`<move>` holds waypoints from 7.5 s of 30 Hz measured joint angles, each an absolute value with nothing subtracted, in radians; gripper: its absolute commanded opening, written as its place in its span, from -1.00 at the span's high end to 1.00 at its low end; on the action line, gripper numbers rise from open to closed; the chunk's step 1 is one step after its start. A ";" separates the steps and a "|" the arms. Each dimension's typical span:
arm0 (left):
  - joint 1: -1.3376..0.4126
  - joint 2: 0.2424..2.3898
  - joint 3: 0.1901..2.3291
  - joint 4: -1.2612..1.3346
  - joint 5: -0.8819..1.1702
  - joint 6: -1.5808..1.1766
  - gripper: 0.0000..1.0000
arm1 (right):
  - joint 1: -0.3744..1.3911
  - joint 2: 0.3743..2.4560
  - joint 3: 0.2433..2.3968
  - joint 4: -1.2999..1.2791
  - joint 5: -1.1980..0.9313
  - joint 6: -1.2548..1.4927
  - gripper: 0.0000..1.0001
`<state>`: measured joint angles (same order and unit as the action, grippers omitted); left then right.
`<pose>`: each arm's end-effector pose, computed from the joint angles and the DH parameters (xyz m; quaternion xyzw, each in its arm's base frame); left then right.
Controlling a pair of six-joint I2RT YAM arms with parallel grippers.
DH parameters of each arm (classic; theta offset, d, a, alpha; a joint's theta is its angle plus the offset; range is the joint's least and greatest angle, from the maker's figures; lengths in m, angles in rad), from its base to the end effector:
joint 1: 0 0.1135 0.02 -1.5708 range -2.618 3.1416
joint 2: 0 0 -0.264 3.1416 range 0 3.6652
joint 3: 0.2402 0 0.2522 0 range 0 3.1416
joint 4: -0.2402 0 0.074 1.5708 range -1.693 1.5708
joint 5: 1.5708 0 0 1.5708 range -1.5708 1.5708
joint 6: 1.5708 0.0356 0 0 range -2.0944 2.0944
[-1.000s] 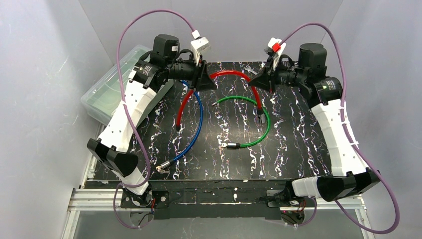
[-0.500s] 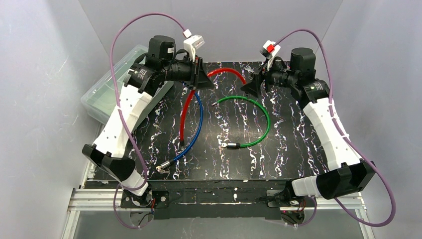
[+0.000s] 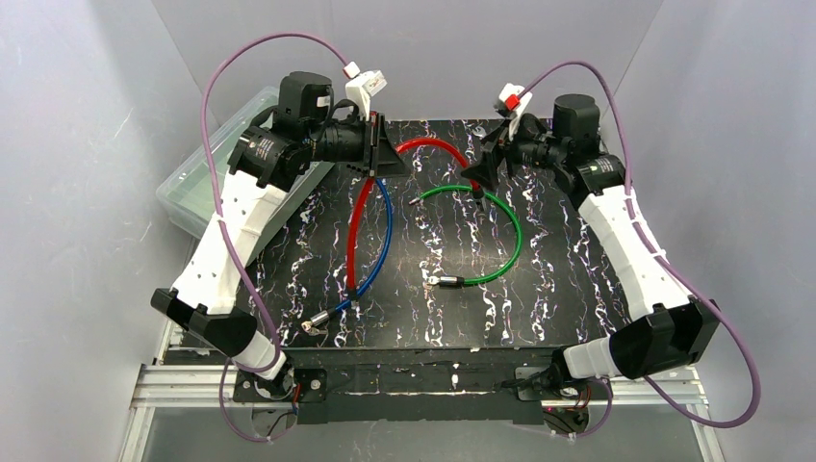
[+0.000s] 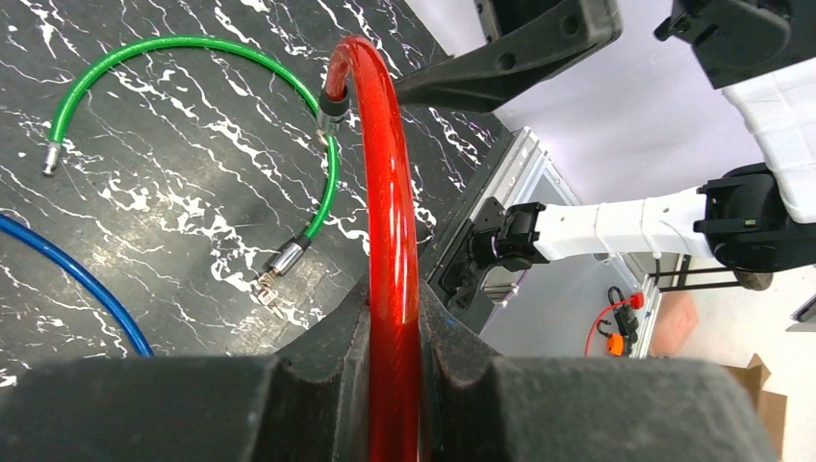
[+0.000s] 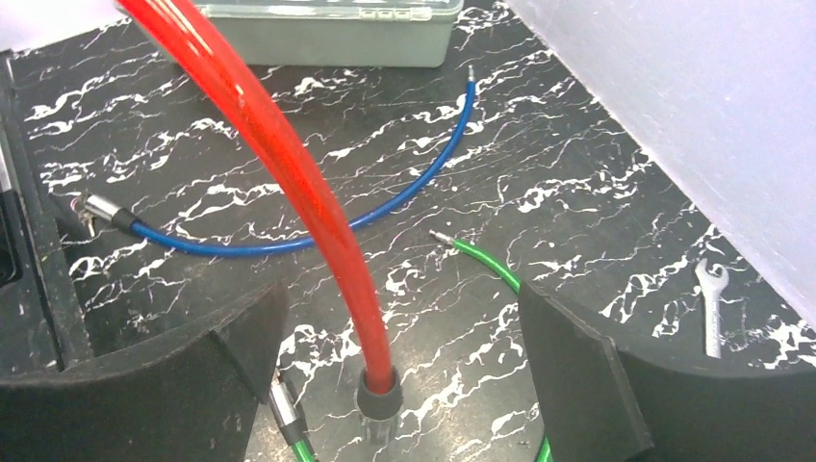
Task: Lock with the key
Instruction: Pick up the lock from the center of the board, then lock the lock.
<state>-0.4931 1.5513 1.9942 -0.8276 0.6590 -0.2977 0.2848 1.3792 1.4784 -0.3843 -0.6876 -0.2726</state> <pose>0.2585 -0.1636 0.4983 0.2565 0.7632 -0.4513 0.3847 0.2863 0.1074 0.4281 -0.4016 0.6689 0.2732 0.5627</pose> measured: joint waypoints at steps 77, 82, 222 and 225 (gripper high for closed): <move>-0.493 1.189 1.555 -0.749 0.647 0.107 0.06 | 0.295 1.433 1.491 0.082 -0.744 0.519 0.97; -0.493 1.180 1.555 -0.741 0.675 0.154 0.47 | 0.295 1.434 1.474 0.077 -0.758 0.518 0.97; -0.838 1.227 1.230 0.125 0.181 0.310 1.00 | 0.408 1.483 1.154 0.399 -0.768 0.975 0.97; -0.838 1.232 1.235 0.096 0.197 0.294 1.00 | 0.412 1.483 1.155 0.390 -0.765 0.972 0.97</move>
